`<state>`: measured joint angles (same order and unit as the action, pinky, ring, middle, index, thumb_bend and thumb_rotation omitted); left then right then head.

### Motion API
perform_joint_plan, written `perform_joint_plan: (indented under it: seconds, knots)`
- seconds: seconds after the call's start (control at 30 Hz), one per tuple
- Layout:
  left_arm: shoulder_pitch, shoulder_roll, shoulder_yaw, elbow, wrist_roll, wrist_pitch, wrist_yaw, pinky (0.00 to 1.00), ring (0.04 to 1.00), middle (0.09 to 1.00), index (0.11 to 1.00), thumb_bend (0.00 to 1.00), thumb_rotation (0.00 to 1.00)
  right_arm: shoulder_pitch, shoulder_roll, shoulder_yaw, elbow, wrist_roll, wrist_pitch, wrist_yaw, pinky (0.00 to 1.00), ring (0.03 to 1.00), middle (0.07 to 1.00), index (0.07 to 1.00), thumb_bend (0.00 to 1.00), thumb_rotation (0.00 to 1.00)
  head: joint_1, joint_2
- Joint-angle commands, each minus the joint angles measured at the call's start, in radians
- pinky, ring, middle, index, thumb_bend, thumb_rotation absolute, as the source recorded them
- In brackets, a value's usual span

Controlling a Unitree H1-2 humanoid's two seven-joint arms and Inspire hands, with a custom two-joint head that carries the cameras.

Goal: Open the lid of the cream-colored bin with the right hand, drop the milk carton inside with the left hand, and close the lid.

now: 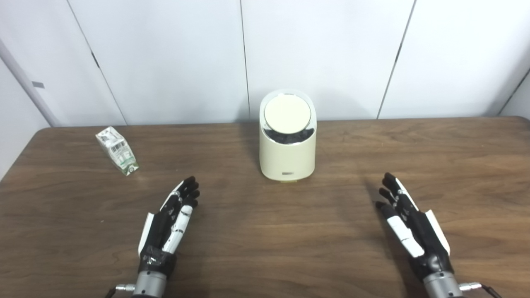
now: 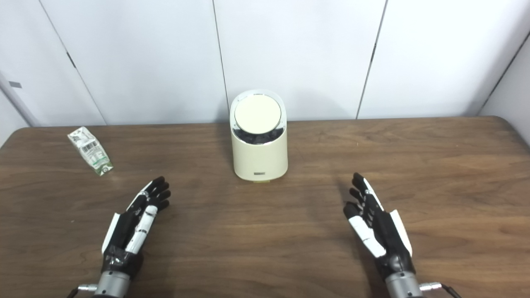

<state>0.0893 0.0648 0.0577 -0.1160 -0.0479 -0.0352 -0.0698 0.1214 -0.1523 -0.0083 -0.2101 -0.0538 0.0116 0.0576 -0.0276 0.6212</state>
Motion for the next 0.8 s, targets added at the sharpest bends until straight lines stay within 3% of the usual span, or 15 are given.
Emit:
perform_joint_plan:
  seconds: [0.0, 0.17, 0.63, 0.77]
  knots:
    - [0.019, -0.003, 0.001, 0.006, -0.004, 0.009, 0.009, 0.90, 0.892, 0.900, 0.920, 0.36, 0.67, -0.002, -0.003, 0.010, -0.024, -0.010, 0.003, 0.008, 0.83, 0.930, 0.959, 0.953, 0.60, 0.81, 0.001, 0.001]
    - [0.026, -0.007, 0.002, -0.011, -0.006, 0.018, 0.010, 0.90, 0.893, 0.904, 0.917, 0.38, 0.67, 0.005, -0.017, 0.026, -0.047, -0.080, -0.002, 0.004, 0.81, 0.919, 0.954, 0.952, 0.58, 0.87, -0.002, 0.006]
    - [0.033, -0.001, -0.006, -0.011, 0.005, 0.001, 0.006, 0.92, 0.903, 0.914, 0.928, 0.35, 0.62, 0.009, -0.014, 0.027, -0.067, -0.063, 0.016, 0.006, 0.82, 0.925, 0.960, 0.961, 0.59, 0.87, -0.010, 0.002]
    - [0.034, 0.002, -0.005, -0.007, 0.000, -0.003, 0.002, 0.94, 0.909, 0.920, 0.936, 0.33, 0.61, 0.009, -0.009, 0.026, -0.058, -0.063, 0.009, 0.000, 0.82, 0.926, 0.959, 0.962, 0.59, 0.86, -0.018, -0.036]
